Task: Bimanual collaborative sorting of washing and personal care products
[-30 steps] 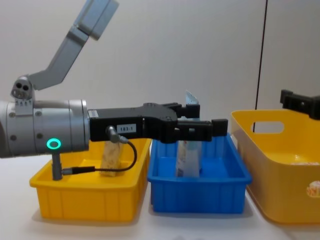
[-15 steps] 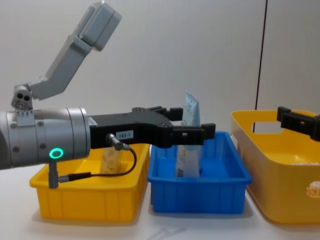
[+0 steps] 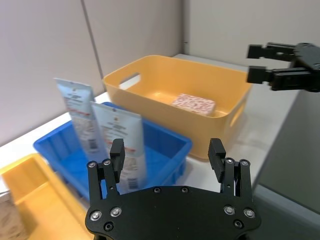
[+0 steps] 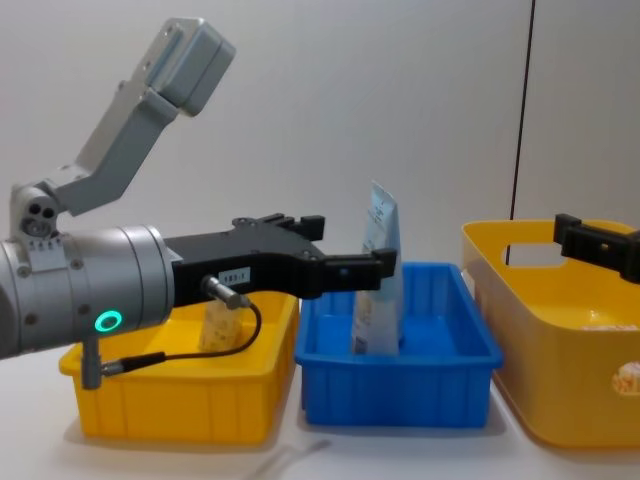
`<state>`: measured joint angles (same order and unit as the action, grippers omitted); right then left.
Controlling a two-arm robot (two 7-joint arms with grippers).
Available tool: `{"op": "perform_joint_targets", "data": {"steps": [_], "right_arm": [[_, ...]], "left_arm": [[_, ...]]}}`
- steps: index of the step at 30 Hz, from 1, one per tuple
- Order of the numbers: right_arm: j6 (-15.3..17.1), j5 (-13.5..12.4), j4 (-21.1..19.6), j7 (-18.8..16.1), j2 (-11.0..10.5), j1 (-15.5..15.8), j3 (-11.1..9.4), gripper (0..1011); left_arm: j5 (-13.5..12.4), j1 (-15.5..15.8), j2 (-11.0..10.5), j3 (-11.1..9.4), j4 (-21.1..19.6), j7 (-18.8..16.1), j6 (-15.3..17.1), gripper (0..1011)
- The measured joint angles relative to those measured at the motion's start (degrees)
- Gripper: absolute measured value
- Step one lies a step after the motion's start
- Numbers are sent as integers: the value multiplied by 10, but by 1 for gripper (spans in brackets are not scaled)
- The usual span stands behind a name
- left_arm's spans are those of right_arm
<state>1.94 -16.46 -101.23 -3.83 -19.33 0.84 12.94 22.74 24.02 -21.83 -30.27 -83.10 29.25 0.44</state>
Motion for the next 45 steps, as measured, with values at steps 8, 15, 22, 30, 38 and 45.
{"op": "perform_joint_targets", "data": {"steps": [8,15,22,30,38,45], "right_arm": [[0,0,0,0,0,0,0,1004],[0,0,0,0,0,0,0,1004],[0,0,0,0,0,0,0,1004],[0,0,0,0,0,0,0,1004],[0,0,0,0,0,0,0,1004],[0,0,0,0,0,0,0,1004]], "left_arm": [[-22,-21,0,9,-20,-57,1,1002],[-45,-42,0,17,-40,-114,2,1002],[-67,-62,0,26,-60,-171,2,1002],[-87,-81,0,34,-79,-222,3,1002],[-107,-100,-1,41,-96,-273,4,1002],[-112,-104,-1,43,-101,-286,4,1002]]}}
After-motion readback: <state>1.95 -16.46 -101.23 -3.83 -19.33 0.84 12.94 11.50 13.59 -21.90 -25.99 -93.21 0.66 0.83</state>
